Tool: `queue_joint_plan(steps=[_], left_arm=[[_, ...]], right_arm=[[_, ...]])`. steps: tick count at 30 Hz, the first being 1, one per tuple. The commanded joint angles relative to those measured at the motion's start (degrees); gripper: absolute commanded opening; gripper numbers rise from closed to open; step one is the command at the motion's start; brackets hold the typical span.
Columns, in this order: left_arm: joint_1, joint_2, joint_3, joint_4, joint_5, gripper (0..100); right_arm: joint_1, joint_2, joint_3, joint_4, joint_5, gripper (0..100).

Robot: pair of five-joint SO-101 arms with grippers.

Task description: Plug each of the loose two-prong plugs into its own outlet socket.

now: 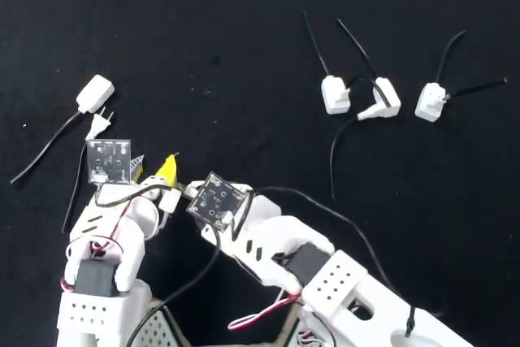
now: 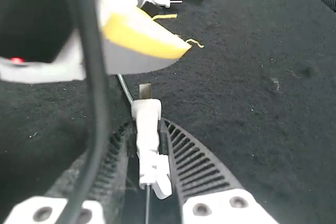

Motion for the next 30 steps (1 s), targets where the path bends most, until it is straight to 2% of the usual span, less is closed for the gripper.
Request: queue_joint_plan(steps=[1,7,16,20,30], left_arm=[[-0.22,-0.35,-1.36,-1.41,0.79,18],[-0.13,-0.44,2.59,-1.67,-3.34,18],[-0.04,-0.44,4.97,-4.75,-3.6,18],[-0.04,-0.44,4.97,-4.75,-3.6,18],[1.89,-0.44,5.93,-4.84,-3.69,18]], right_arm=[[0.79,-1.63,-3.74,0.09,-0.53,1.0],[0.97,-1.8,-4.18,0.09,-0.7,1.0],[0.79,-1.8,-4.18,0.09,-1.93,1.0],[0.79,-1.8,-4.18,0.09,-4.57,1.0],[0.79,-1.8,-4.26,0.09,-4.57,1.0]])
